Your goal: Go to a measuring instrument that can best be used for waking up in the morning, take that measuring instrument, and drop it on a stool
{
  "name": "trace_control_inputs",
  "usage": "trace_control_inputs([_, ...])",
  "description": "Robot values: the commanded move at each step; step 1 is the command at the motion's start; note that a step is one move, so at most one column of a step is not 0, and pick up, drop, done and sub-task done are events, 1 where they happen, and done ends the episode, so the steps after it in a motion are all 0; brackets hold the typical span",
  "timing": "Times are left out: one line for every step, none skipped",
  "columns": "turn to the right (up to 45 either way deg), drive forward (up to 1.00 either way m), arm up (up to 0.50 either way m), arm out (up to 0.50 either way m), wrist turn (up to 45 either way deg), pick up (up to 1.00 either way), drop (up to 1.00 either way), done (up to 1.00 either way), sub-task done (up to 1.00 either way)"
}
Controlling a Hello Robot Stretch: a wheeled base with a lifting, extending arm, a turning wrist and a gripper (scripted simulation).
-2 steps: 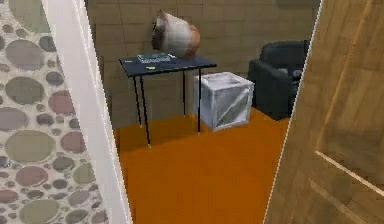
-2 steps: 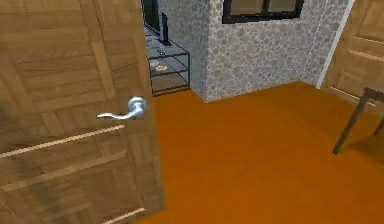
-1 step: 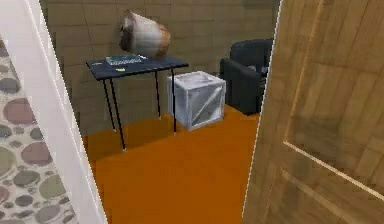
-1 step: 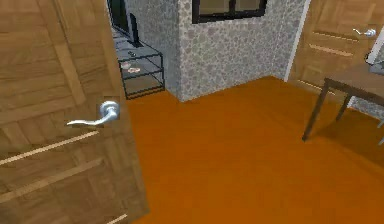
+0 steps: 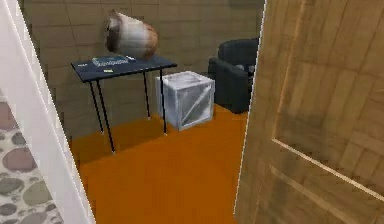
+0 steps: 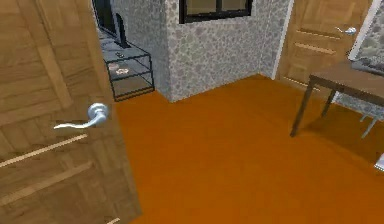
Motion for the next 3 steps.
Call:
trace_control_inputs([0.0, 0.55, 0.0, 0.0, 0.0, 0.0, 0.0, 0.0, 0.0])
trace_control_inputs([-45.0, 0.0, 0.0, 0.0, 0.0, 0.0, 0.0, 0.0, 0.0])
trace_control_inputs([-3.0, 0.0, 0.0, 0.0, 0.0, 0.0, 0.0, 0.0, 0.0])
